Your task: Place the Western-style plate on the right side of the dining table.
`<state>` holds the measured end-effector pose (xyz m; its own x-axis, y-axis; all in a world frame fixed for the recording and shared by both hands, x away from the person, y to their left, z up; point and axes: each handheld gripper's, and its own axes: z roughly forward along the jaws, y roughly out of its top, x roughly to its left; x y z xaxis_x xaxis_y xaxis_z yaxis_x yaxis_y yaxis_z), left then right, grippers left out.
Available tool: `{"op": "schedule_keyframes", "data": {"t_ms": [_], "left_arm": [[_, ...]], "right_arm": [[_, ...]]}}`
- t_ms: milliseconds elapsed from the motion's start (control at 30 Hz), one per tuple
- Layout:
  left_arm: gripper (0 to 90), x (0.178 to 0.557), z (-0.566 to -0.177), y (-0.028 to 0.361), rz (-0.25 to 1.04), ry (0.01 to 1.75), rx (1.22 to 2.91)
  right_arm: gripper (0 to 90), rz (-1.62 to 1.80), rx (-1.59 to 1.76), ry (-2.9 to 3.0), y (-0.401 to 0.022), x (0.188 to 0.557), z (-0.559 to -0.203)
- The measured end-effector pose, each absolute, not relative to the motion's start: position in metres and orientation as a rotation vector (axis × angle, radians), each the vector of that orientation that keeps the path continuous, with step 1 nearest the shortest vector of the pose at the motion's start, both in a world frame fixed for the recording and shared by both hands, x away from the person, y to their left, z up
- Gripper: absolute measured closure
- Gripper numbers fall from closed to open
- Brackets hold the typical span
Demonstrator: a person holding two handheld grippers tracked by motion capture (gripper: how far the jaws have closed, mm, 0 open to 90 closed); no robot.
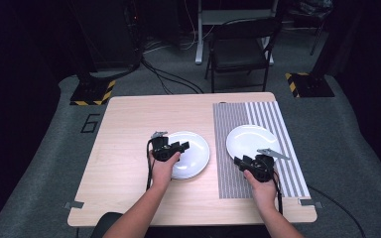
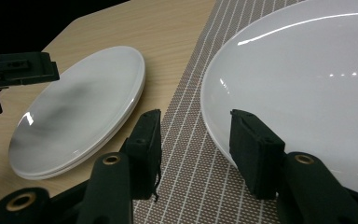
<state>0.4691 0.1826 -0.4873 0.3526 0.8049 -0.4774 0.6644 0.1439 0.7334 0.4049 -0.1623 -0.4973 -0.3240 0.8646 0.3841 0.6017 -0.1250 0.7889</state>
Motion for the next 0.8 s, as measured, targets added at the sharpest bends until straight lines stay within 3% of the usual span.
{"op": "schedule_keyframes", "data": {"t_ms": [800], "left_arm": [[45.5, 0.457, -0.495, 0.261, 0.222, 1.482, 1.492]], "right_arm": [[52.0, 1.423, 1.582, 2.006, -0.138, 0.406, -0.505]]}}
